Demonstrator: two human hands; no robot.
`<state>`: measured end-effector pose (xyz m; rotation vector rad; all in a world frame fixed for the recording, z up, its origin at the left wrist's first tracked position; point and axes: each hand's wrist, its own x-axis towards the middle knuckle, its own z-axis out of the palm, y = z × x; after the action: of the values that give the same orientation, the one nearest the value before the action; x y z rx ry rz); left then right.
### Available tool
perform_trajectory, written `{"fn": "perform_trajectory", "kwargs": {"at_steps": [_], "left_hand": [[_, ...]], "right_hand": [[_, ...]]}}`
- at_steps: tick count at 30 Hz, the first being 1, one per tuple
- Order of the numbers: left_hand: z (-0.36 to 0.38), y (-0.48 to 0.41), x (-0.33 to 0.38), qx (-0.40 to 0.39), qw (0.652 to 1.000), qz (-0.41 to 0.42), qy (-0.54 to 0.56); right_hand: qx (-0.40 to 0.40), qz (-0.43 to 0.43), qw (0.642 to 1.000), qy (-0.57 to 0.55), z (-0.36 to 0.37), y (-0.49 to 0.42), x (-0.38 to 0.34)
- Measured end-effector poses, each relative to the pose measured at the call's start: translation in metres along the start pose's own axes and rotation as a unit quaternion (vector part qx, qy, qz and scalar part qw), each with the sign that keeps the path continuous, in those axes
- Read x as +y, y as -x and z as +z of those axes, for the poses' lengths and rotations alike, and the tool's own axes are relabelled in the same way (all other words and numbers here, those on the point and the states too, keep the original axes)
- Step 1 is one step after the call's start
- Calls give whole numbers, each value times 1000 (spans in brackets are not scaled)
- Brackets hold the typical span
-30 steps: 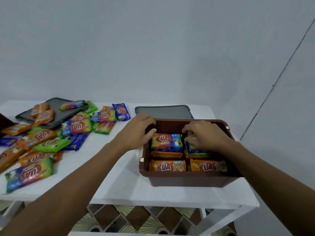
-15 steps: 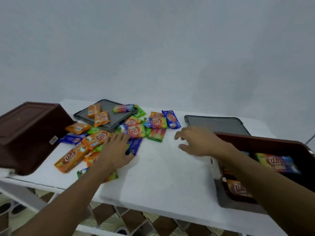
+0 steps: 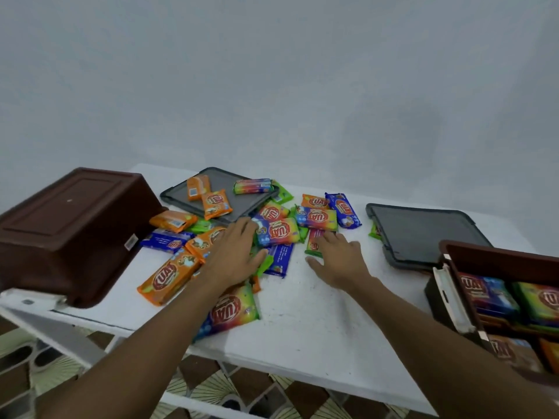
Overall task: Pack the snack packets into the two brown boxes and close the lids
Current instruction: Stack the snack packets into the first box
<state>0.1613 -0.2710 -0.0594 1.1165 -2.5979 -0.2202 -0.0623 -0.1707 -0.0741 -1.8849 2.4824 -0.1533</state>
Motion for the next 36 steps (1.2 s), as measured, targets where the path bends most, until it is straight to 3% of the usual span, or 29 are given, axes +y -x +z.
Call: {"fn": "perform_trajectory", "kwargs": {"at_steps": [5, 9, 12, 15, 17, 23, 26, 30, 36], "left_hand": [[4, -45, 11, -60, 996, 38, -46], [10, -62, 21, -86, 994, 39, -50], [7, -62, 23, -38, 998, 28, -35], [5, -62, 16, -15, 999, 16, 35], [3, -62, 10, -13, 991, -32, 131], [-23, -66, 19, 37, 945, -104, 309], [-31, -66, 27, 56, 924, -106, 363], [-37, -63, 51, 74, 892, -95, 435], [-40, -65, 106, 91, 901, -23, 424]], "right_hand": [[65, 30, 997, -27, -22, -27, 7], [-24, 43, 994, -92, -23, -53, 10], [-62, 61, 993, -80, -15, -62, 8], [-63, 145, 986, -45, -12, -64, 9], [-100, 198, 971, -90, -17, -67, 14], [-139, 194, 933, -270, -42, -55, 26], [-90, 217, 887, -397, -67, -47, 33], [2, 171, 925, -340, -100, -34, 43], [144, 164, 872, -438, -145, 8, 91]]}}
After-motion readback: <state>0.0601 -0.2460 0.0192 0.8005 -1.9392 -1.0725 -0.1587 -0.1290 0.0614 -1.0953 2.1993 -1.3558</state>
